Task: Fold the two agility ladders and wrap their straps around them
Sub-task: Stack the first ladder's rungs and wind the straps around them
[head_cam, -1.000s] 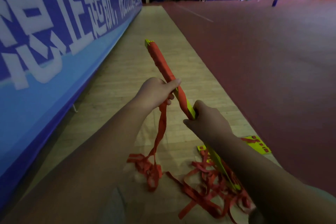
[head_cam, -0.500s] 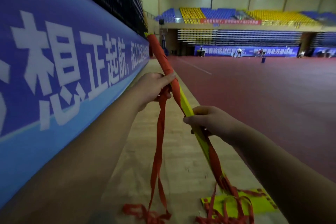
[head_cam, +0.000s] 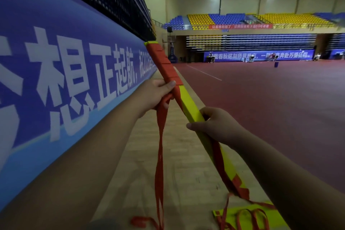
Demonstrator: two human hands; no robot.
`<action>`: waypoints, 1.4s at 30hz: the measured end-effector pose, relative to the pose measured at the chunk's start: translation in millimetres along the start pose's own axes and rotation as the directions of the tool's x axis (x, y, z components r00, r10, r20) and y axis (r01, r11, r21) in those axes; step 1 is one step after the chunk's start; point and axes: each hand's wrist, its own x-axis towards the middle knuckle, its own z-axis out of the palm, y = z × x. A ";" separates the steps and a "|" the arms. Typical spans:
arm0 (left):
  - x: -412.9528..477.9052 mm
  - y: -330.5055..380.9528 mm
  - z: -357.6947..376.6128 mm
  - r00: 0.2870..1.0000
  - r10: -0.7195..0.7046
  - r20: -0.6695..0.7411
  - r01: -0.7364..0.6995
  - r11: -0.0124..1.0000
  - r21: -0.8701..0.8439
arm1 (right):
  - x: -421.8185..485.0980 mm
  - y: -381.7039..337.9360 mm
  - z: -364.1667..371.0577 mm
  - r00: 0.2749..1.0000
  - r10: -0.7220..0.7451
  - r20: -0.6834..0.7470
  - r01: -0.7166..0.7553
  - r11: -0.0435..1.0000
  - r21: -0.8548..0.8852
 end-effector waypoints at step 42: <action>-19.7 -283.9 183.0 0.851 -0.505 0.145 0.505 0.862 0.039 | 26.6 234.3 206.4 0.865 0.347 0.363 -0.276 0.932 -0.233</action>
